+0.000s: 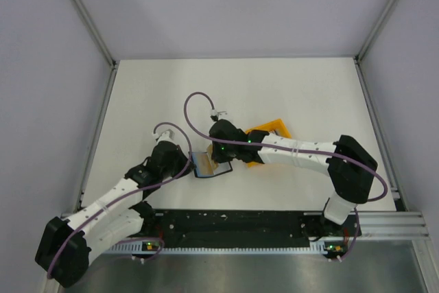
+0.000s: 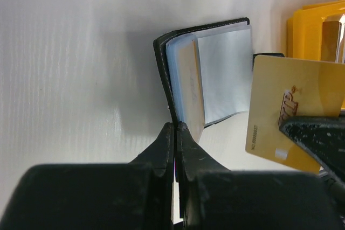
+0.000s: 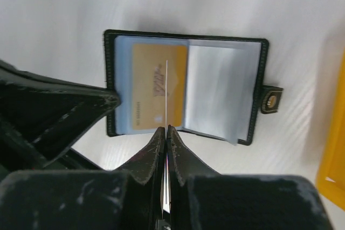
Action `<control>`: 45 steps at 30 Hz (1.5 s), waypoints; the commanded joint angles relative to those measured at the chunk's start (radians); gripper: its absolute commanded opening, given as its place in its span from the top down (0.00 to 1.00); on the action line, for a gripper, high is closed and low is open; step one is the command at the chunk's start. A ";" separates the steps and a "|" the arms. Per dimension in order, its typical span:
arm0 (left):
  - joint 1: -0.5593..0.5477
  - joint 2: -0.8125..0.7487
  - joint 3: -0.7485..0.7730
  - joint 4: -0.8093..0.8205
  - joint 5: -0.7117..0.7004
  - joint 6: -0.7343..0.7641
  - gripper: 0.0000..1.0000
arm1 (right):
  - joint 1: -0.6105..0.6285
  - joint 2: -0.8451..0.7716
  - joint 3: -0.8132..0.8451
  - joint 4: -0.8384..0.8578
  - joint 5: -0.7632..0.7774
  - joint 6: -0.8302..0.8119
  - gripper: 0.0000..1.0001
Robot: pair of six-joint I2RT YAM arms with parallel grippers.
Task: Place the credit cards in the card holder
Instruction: Turn over the card slot in the card holder.
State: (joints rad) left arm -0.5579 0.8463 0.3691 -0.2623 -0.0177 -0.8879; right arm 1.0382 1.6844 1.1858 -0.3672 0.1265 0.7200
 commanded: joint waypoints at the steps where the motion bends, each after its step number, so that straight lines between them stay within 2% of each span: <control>1: -0.002 -0.016 0.028 0.029 0.013 0.003 1.00 | 0.072 -0.005 0.063 0.097 0.100 0.039 1.00; 16: -0.002 -0.038 0.022 0.038 0.058 -0.029 1.00 | 0.152 0.029 0.058 0.200 0.249 0.084 1.00; 45: 0.000 -0.036 0.010 0.049 0.065 -0.034 1.00 | 0.155 0.061 0.064 0.205 0.220 0.091 1.00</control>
State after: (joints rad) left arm -0.5579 0.8246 0.3691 -0.2619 0.0372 -0.9154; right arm 1.1828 1.7523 1.2076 -0.2016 0.3420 0.8070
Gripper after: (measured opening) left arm 0.012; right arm 0.006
